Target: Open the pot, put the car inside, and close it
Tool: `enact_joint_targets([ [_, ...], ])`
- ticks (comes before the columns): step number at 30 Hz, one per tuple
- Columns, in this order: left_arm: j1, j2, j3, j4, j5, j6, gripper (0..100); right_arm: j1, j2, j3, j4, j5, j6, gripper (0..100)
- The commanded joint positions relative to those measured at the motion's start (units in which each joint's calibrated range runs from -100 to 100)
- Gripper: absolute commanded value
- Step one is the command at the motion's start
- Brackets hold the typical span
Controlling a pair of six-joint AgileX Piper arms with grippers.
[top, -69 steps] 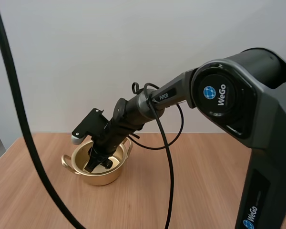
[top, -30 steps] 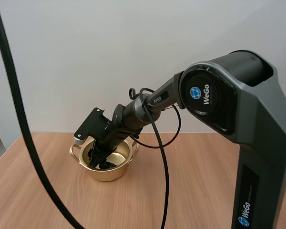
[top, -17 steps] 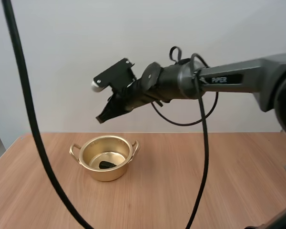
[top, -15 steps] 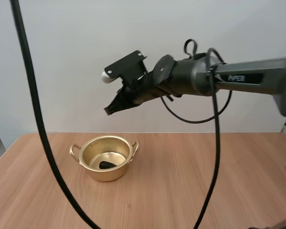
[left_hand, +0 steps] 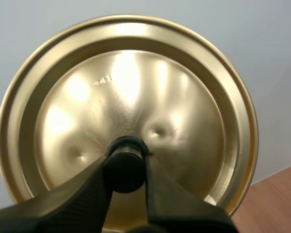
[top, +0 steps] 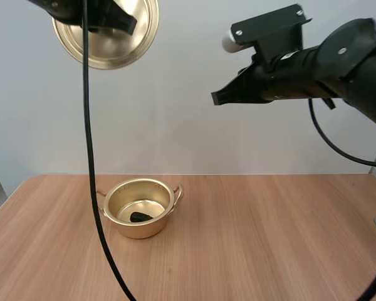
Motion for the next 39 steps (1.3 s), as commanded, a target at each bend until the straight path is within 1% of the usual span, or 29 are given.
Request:
enact_joint_targets([
  [1,0.03,2.73,17.5,-0.03,-3.18,2.11,0,-7.95,-6.69,0.07,0.08,2.77,0.91,0],
  [4,0.03,6.09,22.85,0.22,-2.34,3.64,0,-7.95,-8.07,0.07,0.08,5.02,1.2,0],
  [7,0.03,9.66,26.8,0.22,0.28,4.67,0,-7.95,-8.04,0.07,-0.31,6.69,3.15,0],
  [10,0.03,13.27,29.22,0.22,2.26,5.03,0,-7.95,-8.04,0.07,-1.04,6.73,4.97,0],
  [14,0.03,15.84,31.5,0.1,2.26,5.75,0,-7.95,-8.04,0.07,-1.04,6.73,5.03,0],
  [21,0.03,20.4,31.83,-0.25,2.26,5.94,0,-7.95,-8.04,0.07,-1.04,6.73,5.03,0],
  [25,0.03,24.25,31.83,-3.74,4.35,7.16,0,-7.95,-8.04,0.07,-1.04,7.89,4.99,0],
  [27,0.03,26.3,31.83,-4.47,4.88,7.29,0,-7.95,-8.04,0.07,-1.04,8.51,4.99,0],
  [39,0.03,33.43,31.83,-3.18,4.59,7.53,0,-7.95,-8.04,0.07,-1.66,10.25,4.99,0],
])
